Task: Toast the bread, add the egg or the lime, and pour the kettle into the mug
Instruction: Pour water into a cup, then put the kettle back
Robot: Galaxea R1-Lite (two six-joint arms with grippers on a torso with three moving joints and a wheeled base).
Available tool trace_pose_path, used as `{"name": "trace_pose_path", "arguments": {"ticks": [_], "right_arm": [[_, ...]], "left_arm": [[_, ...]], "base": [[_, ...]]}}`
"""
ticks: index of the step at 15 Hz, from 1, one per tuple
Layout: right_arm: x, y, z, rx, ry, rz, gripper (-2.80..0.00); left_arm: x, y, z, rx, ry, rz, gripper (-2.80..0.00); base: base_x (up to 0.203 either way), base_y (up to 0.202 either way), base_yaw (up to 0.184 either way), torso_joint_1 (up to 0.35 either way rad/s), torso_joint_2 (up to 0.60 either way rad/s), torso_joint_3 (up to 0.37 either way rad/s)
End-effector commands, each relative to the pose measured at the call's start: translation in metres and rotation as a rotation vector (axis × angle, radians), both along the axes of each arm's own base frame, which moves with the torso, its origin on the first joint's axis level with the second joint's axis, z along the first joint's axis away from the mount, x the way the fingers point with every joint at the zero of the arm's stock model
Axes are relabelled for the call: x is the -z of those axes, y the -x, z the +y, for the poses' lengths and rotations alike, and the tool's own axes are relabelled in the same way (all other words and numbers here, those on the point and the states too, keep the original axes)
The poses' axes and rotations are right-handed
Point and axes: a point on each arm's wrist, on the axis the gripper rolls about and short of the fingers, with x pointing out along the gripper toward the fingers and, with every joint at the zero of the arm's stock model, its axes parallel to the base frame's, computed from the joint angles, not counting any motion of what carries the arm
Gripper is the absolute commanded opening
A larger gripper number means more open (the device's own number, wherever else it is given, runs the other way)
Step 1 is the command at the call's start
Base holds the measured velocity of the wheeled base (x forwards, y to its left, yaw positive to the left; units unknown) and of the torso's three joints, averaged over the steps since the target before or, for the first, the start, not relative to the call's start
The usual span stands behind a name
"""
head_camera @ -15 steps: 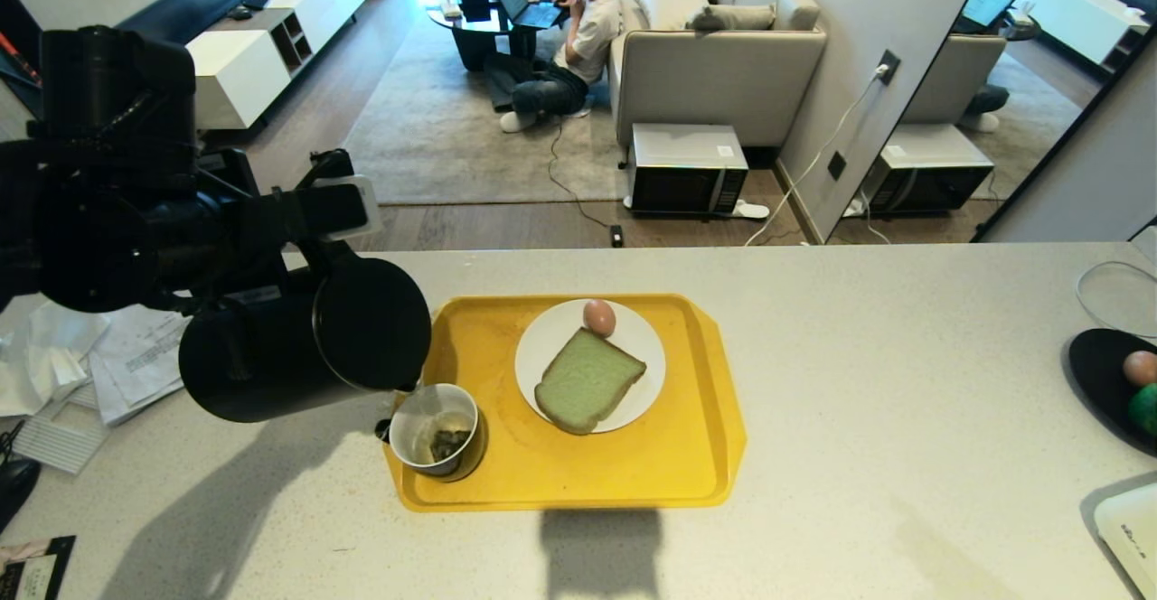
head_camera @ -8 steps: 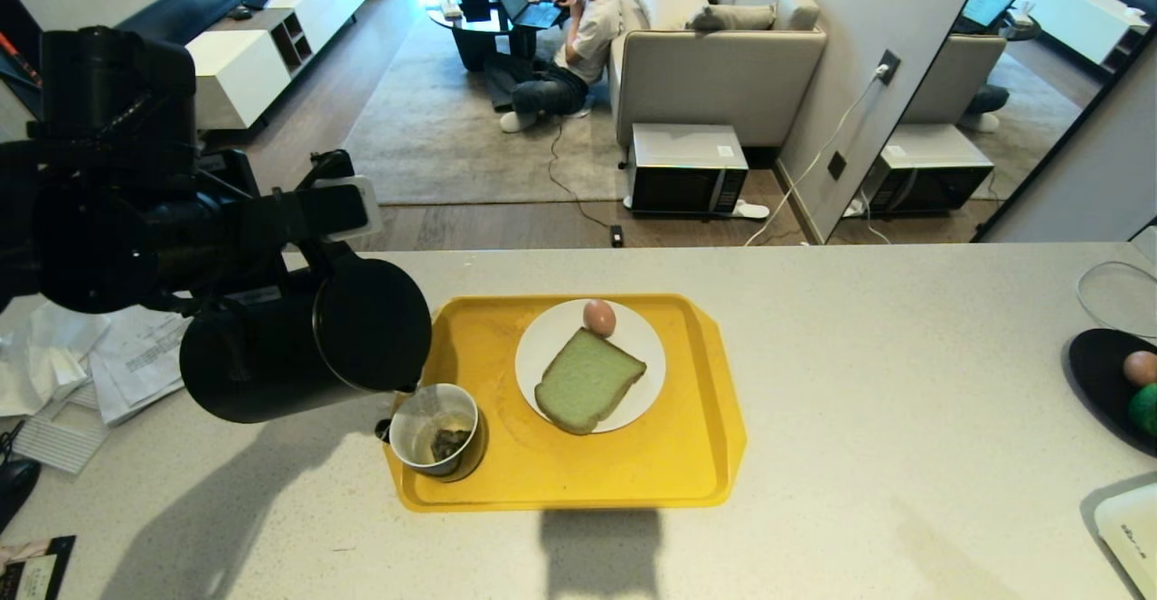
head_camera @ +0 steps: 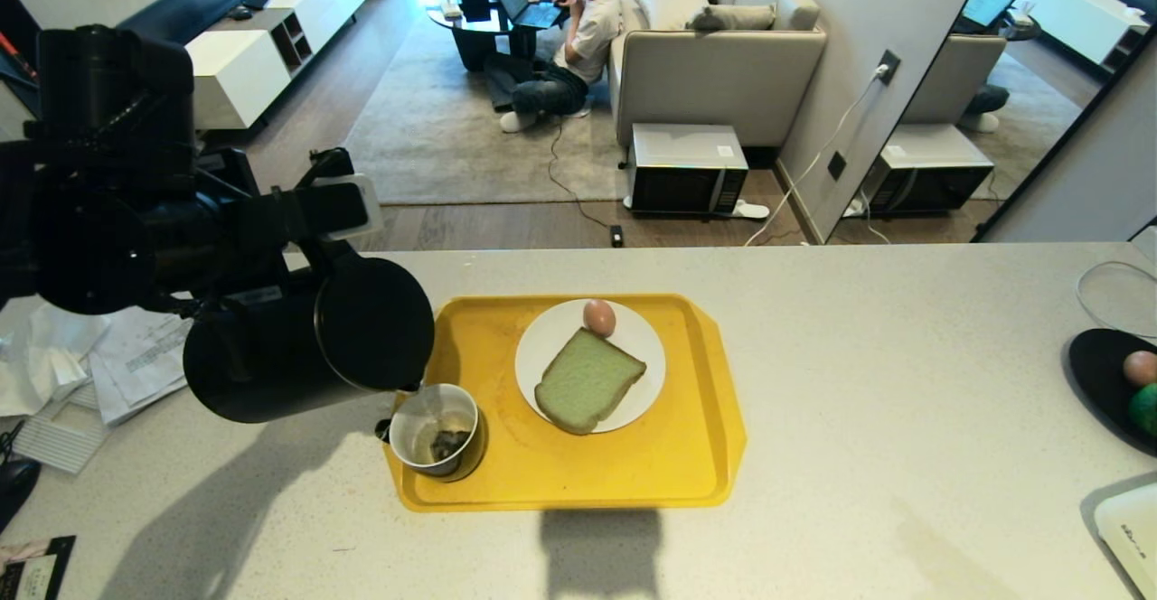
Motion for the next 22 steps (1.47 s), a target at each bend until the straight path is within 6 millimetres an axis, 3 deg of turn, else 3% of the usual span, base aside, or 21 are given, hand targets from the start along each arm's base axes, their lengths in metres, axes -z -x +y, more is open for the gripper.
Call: {"name": "trace_pose_path", "arguments": {"ticks": [1, 14, 22], "right_arm": [[0.000, 0.000, 0.000, -0.001, 0.001, 0.002, -2.80], [0.000, 0.000, 0.000, -0.001, 0.001, 0.002, -2.80], [0.000, 0.000, 0.000, -0.001, 0.001, 0.002, -2.80]], "left_arm": [[-0.001, 0.002, 0.001, 0.000, -0.003, -0.003, -2.80], [-0.001, 0.021, 0.010, -0.059, 0.200, -0.054, -2.80], [-0.006, 0.053, 0.054, -0.184, 0.306, -0.127, -2.80]], "base": [[0.000, 0.000, 0.000, 0.000, 0.00, 0.000], [0.000, 0.000, 0.000, 0.000, 0.00, 0.000], [0.000, 0.000, 0.000, 0.000, 0.00, 0.000]]}}
